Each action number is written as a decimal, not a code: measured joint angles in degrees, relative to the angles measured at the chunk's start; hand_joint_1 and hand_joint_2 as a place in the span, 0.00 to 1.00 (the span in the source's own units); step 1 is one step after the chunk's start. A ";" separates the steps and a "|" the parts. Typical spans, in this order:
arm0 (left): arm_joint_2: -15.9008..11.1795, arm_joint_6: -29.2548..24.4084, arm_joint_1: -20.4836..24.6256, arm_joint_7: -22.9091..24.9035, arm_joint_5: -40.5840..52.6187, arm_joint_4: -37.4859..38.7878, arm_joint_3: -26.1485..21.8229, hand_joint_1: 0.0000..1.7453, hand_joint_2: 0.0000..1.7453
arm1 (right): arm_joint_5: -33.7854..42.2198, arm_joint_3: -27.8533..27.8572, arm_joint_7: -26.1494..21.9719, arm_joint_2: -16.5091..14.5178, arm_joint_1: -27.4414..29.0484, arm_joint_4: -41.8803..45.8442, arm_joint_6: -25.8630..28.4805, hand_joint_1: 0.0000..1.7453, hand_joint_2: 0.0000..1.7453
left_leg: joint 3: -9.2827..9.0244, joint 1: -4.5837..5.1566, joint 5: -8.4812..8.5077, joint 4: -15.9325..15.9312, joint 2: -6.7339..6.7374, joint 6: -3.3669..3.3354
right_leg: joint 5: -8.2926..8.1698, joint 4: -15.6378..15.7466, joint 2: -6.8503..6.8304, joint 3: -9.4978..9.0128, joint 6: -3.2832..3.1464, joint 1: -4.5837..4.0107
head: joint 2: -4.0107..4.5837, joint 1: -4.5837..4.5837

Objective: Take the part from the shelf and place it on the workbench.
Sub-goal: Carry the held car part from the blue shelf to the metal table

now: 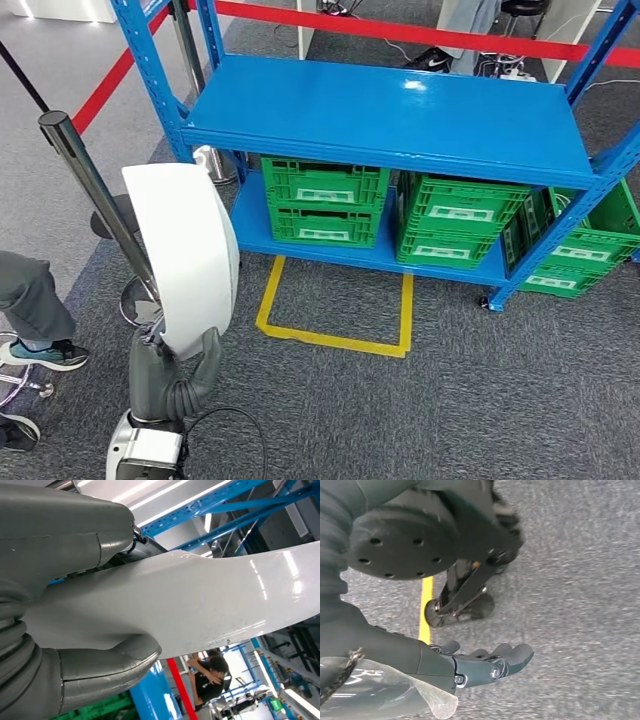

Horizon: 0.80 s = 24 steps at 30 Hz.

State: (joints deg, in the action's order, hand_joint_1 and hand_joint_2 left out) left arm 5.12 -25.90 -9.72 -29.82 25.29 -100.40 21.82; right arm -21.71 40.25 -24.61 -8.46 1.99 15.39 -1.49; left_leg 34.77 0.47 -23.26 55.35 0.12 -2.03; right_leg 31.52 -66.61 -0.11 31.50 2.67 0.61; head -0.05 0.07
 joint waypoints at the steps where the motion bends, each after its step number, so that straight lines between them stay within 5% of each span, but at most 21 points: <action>1: 0.04 0.00 0.07 -0.01 -0.01 0.12 0.02 1.00 1.00 | -0.13 0.24 0.07 -0.13 0.03 0.31 -0.02 0.00 1.00 | 0.75 0.07 0.44 0.46 -0.07 0.23 | -0.14 4.78 0.14 -3.55 -0.10 0.00 | 0.00 -0.03; 3: 0.14 0.03 0.23 -0.07 -0.02 0.32 0.06 1.00 1.00 | -0.55 0.80 0.35 -0.49 0.07 0.93 -0.14 0.00 1.00 | 1.67 0.22 1.41 1.16 -0.12 0.79 | 1.33 11.57 0.46 -7.95 -0.64 -0.09 | 0.00 -0.04; 6: 0.23 0.13 0.36 -0.14 -0.21 0.63 0.15 1.00 1.00 | -1.62 1.97 1.06 -1.14 0.48 1.87 -0.47 0.00 1.00 | 2.38 0.06 1.86 1.63 -0.16 1.79 | 1.19 12.79 0.27 -7.65 -1.98 -0.19 | 0.01 -0.05; 8: 0.22 0.25 0.39 -0.16 -0.45 0.87 0.17 1.00 1.00 | -2.18 2.77 1.37 -1.56 0.82 2.50 -0.62 0.00 1.00 | 3.25 -0.21 -2.27 4.92 -0.20 2.58 | 0.13 12.74 -0.22 -6.63 -2.93 -0.10 | 0.01 0.12; 10: 0.20 0.49 0.44 -0.21 -0.63 1.23 0.18 1.00 1.00 | -2.49 3.50 1.55 -1.98 1.10 3.19 -0.67 0.00 1.00 | 4.54 -0.45 -8.25 12.16 -0.20 3.21 | -0.90 12.49 -0.61 -5.35 -3.36 -0.24 | 0.01 0.29; 11: 0.20 0.62 0.48 -0.24 -0.70 1.43 0.19 1.00 1.00 | -2.58 3.85 1.63 -2.17 1.20 3.54 -0.67 0.00 1.00 | 4.93 -0.54 -9.90 15.68 -0.19 3.38 | -1.41 12.25 -0.78 -4.66 -3.39 -0.32 | 0.01 0.32; 13: 0.20 0.84 0.60 -0.27 -0.78 1.81 0.21 1.00 1.00 | -2.87 4.48 1.79 -2.46 1.30 4.22 -0.70 0.00 1.00 | 3.80 -0.63 -9.26 18.06 -0.19 3.35 | -2.34 11.57 -1.01 -3.07 -3.31 -0.48 | 0.01 0.30; 16: 0.23 1.04 0.92 -0.36 -0.85 2.16 0.37 1.00 1.00 | -3.28 5.22 1.93 -2.83 1.39 5.01 -0.85 0.00 1.00 | -3.65 -0.32 -5.64 8.27 -0.21 2.08 | -3.45 10.70 -1.10 -0.92 -3.02 -0.73 | 0.01 0.27; 18: 0.27 1.10 1.08 -0.48 -0.98 2.29 0.44 1.00 1.00 | -3.49 5.64 1.97 -3.10 1.41 5.35 -0.95 0.00 1.00 | -7.17 0.07 -5.63 2.12 -0.21 1.13 | -4.27 10.45 -1.14 -0.06 -2.42 -0.69 | 0.01 0.26; 21: 0.33 1.30 1.21 -0.67 -1.17 2.47 0.49 1.00 1.00 | -3.88 6.47 2.00 -3.37 1.50 5.61 -1.04 0.00 1.00 | -7.15 0.26 -5.00 -0.08 -0.13 0.26 | -4.86 10.40 -1.06 1.01 -1.30 -0.40 | 0.01 0.29; 24: 0.48 1.64 1.56 -0.80 -1.21 2.68 0.60 1.00 1.00 | -4.14 7.17 2.00 -3.45 1.60 5.92 -1.03 0.00 1.00 | -6.09 -0.06 -3.71 -1.16 0.04 -0.54 | 0.58 4.60 -0.33 3.77 -0.64 -0.28 | 0.00 0.02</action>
State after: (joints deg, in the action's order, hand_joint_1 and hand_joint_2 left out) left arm 5.60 -24.26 -8.15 -30.62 24.08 -97.72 22.42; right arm -25.85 47.42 -22.61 -11.92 3.59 21.31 -2.52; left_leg 28.68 0.41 -26.97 54.19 0.16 -2.57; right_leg 32.10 -62.01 -0.45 35.27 2.03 0.32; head -0.05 0.09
